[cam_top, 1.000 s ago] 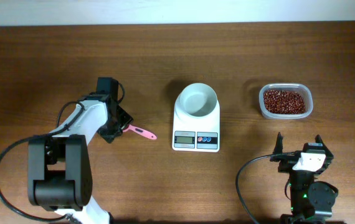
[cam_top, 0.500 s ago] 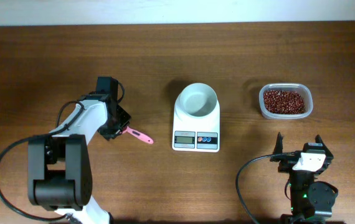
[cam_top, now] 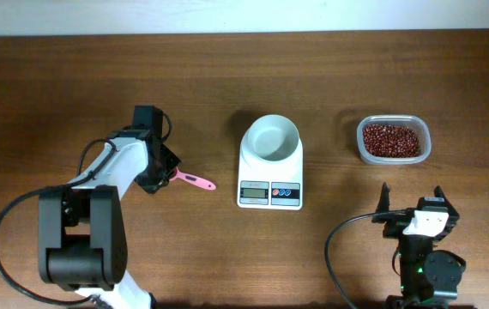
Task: Scoop and weigh 50g on scale
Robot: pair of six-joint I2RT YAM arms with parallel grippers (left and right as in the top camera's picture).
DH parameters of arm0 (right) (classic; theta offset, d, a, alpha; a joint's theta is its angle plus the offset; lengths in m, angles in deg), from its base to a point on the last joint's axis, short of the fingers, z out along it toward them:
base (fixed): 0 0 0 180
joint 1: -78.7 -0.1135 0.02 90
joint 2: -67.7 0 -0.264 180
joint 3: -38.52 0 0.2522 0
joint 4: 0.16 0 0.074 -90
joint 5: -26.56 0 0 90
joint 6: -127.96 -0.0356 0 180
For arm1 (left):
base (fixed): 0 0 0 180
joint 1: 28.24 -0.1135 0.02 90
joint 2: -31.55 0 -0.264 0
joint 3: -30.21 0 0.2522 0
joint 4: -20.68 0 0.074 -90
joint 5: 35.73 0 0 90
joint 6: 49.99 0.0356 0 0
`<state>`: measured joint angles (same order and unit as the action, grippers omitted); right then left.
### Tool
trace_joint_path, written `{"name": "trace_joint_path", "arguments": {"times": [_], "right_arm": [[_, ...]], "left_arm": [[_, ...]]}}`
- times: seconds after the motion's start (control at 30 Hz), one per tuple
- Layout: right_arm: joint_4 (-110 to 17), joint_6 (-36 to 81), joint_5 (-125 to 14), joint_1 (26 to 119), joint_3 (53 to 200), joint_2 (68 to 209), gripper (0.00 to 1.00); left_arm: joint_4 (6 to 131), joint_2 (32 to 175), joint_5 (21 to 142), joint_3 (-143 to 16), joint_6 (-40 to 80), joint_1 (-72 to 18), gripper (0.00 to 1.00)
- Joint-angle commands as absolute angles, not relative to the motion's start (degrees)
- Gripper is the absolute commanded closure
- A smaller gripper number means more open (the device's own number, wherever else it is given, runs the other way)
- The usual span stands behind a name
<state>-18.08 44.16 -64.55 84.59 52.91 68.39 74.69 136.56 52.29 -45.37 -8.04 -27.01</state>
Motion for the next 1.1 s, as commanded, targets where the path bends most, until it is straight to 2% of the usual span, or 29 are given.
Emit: {"name": "trace_joint_path", "arguments": {"times": [0.0, 0.57, 0.87, 1.07], "right_arm": [[-18.5, 44.2, -65.6, 84.3, 52.6, 68.2, 0.02], [-18.5, 44.2, -65.6, 84.3, 52.6, 68.2, 0.01], [-18.5, 44.2, -65.6, 84.3, 52.6, 68.2, 0.01], [-18.5, 44.1, -65.5, 84.3, 52.6, 68.2, 0.01]], "left_arm": [[74.8, 137.6, 51.9, -45.5, -8.4, -27.3, 1.00], [79.6, 137.6, 52.2, -45.5, -8.4, -27.3, 1.00], [79.0, 137.5, 69.3, -46.0, -8.4, -27.3, 1.00], [79.1, 137.5, 75.1, -47.9, -11.9, -27.3, 1.00]]}}
